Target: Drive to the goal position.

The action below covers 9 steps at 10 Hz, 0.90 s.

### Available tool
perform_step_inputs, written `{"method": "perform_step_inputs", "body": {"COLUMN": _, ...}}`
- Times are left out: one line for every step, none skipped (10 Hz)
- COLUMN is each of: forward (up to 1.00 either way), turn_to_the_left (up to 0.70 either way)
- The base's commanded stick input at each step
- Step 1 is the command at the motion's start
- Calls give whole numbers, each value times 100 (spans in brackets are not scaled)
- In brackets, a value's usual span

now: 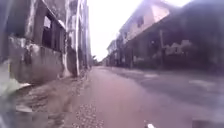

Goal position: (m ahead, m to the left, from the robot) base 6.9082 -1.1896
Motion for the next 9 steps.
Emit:
{"method": "perform_step_inputs", "body": {"forward": 70, "turn_to_the_left": 0}}
{"method": "perform_step_inputs", "body": {"forward": 70, "turn_to_the_left": 0}}
{"method": "perform_step_inputs", "body": {"forward": 70, "turn_to_the_left": 0}}
{"method": "perform_step_inputs", "body": {"forward": 70, "turn_to_the_left": 0}}
{"method": "perform_step_inputs", "body": {"forward": 70, "turn_to_the_left": 12}}
{"method": "perform_step_inputs", "body": {"forward": 70, "turn_to_the_left": 31}}
{"method": "perform_step_inputs", "body": {"forward": 70, "turn_to_the_left": 26}}
{"method": "perform_step_inputs", "body": {"forward": 70, "turn_to_the_left": 0}}
{"method": "perform_step_inputs", "body": {"forward": 70, "turn_to_the_left": 13}}
